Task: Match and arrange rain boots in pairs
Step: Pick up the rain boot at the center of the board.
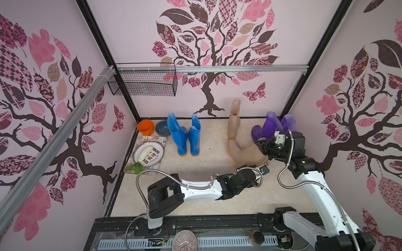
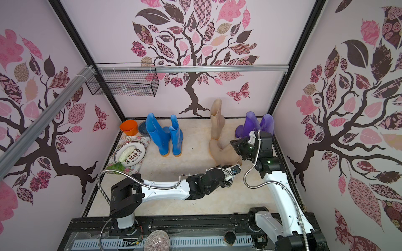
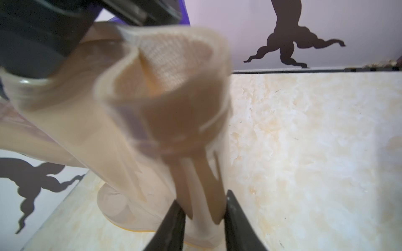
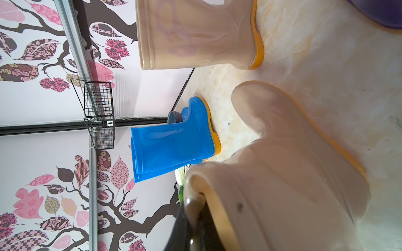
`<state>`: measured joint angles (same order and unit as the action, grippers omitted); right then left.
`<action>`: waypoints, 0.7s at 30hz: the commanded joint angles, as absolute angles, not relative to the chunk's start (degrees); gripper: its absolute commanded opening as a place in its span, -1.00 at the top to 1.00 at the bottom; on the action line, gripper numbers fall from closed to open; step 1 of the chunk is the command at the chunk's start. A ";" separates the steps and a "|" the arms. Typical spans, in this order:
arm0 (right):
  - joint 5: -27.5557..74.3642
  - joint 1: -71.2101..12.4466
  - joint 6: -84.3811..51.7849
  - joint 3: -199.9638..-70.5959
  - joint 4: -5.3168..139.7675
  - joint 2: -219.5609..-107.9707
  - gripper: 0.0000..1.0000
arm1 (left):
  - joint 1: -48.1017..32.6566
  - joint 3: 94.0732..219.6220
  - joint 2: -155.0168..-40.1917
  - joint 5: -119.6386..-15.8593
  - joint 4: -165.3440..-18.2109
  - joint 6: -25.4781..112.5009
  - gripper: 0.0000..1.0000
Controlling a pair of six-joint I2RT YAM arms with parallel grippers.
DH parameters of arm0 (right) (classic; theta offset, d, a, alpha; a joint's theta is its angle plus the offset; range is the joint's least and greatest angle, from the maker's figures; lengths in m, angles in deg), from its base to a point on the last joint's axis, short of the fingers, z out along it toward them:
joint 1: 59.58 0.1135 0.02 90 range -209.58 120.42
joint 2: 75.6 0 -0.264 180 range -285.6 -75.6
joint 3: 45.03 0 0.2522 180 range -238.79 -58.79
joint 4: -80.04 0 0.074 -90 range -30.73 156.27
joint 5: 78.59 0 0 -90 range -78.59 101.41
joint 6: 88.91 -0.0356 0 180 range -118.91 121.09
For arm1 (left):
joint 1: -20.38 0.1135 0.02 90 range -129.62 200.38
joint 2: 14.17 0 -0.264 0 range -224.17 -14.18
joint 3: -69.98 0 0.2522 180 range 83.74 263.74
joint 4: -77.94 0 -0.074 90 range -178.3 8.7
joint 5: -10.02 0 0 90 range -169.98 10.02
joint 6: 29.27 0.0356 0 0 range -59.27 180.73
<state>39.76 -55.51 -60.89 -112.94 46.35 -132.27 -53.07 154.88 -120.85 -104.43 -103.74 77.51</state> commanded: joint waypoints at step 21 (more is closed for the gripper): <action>38.48 -55.11 -42.73 -124.01 51.52 -131.65 -0.99 | -52.79 147.17 -100.47 -105.22 -99.29 75.70 1.00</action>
<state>39.92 -55.27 -48.89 -120.87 52.30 -131.68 -52.83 147.95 -104.39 -105.26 -95.61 76.81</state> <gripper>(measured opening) 0.996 0.048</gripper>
